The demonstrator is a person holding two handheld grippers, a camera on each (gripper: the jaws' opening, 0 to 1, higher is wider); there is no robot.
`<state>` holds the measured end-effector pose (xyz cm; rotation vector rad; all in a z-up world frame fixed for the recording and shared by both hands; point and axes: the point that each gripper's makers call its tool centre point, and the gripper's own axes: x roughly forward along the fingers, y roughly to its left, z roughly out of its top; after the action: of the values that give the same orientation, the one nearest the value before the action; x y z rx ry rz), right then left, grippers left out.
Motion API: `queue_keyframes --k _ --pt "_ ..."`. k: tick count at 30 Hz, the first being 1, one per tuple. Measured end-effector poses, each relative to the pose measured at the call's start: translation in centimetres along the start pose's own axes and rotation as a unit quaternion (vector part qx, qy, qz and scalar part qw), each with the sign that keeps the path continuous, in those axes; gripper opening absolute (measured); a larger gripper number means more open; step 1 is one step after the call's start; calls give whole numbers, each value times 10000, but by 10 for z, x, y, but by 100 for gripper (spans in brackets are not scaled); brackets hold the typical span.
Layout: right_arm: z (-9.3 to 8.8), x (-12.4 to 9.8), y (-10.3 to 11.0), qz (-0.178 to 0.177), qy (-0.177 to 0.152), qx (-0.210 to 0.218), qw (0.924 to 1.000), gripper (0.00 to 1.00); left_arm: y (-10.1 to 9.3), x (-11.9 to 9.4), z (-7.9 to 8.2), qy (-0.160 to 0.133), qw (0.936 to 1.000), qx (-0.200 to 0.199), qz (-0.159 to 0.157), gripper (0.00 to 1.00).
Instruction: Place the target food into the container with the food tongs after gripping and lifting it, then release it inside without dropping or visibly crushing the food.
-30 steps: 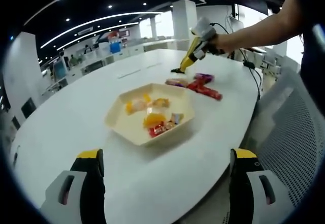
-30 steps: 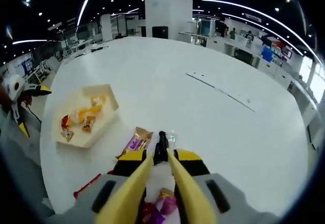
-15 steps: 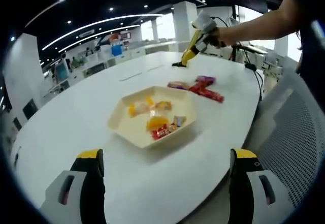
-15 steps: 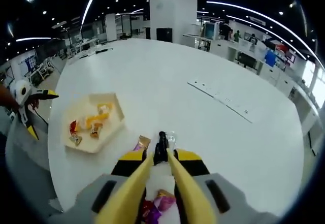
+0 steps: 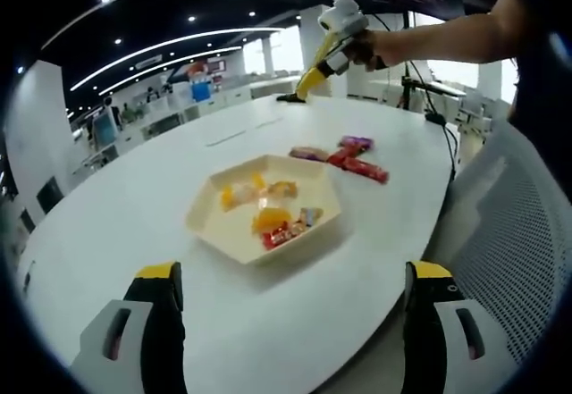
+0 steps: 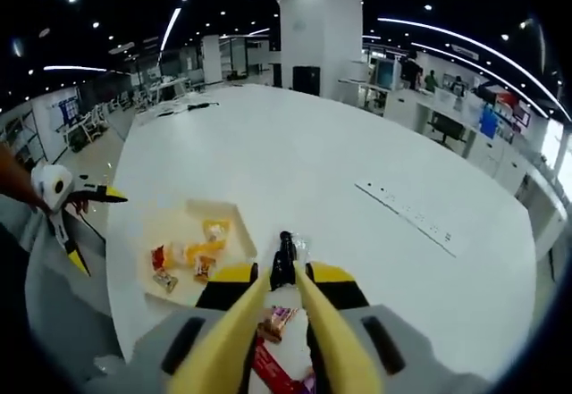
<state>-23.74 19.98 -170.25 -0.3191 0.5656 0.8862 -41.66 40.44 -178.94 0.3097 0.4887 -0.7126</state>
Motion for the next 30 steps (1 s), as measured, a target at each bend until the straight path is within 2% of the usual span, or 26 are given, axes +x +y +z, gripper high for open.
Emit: queue_keyframes --k 8,18,22,30 --pt "14 10 39 353 -49 -138 9993 19 -2 1 -1 26 10000 8 -44 99" --pt "39 50 106 915 -80 -455 9947 20 -2 1 -3 81 9999 64 -57 99" --pt "39 63 127 1077 14 -662 9920 20 -2 1 -3 82 9999 60 -52 99" --pt "36 69 140 1222 43 -758 9896 20 -1 1 -2 59 10000 40 -32 99"
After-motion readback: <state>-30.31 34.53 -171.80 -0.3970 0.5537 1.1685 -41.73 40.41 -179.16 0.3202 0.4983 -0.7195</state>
